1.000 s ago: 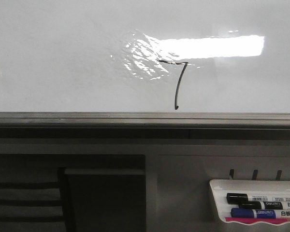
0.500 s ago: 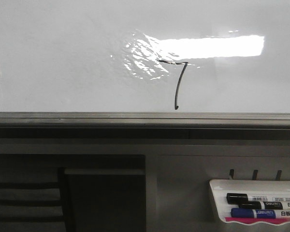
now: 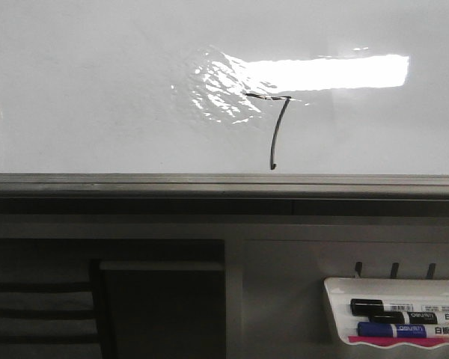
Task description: Write number 7 on whiteboard
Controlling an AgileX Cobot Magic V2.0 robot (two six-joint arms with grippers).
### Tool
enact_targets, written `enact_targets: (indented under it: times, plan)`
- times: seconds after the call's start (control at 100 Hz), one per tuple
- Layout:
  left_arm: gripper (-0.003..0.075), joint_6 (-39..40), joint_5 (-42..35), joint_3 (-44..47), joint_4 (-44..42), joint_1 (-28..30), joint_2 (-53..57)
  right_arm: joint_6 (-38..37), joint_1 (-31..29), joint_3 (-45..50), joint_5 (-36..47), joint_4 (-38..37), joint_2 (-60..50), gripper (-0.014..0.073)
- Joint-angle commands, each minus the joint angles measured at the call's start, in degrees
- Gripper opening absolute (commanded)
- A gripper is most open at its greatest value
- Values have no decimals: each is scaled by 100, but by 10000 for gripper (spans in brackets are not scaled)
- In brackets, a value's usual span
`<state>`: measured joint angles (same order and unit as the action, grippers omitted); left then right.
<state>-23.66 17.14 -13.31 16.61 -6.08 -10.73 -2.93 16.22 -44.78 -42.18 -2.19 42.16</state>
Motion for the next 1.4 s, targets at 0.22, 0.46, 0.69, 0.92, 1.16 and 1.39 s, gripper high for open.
enact_targets:
  times: [0.22, 0.46, 0.69, 0.92, 1.16, 1.39]
  plan:
    - [-20, 1725, -1551, 1170, -1078, -41, 984, -4, -40, -162, 355, -26, 0, -71]
    - [-20, 1748, -2019, 1525, -1058, 76, 1268, -4, -40, -162, 341, -26, 0, -71]
    - [-20, 1748, -1986, 1525, -1058, 76, 1268, -4, -40, -162, 352, -26, 0, -71]
    - [-20, 1748, -1986, 1525, -1058, 76, 1268, -4, -40, -162, 352, -26, 0, -71]
    - [-20, 1748, -1986, 1525, -1058, 76, 1268, -4, -40, -162, 352, -26, 0, -71]
    - [-20, 1748, -1986, 1525, -1058, 76, 1268, -4, -177, 106, 421, -101, -477, -71]
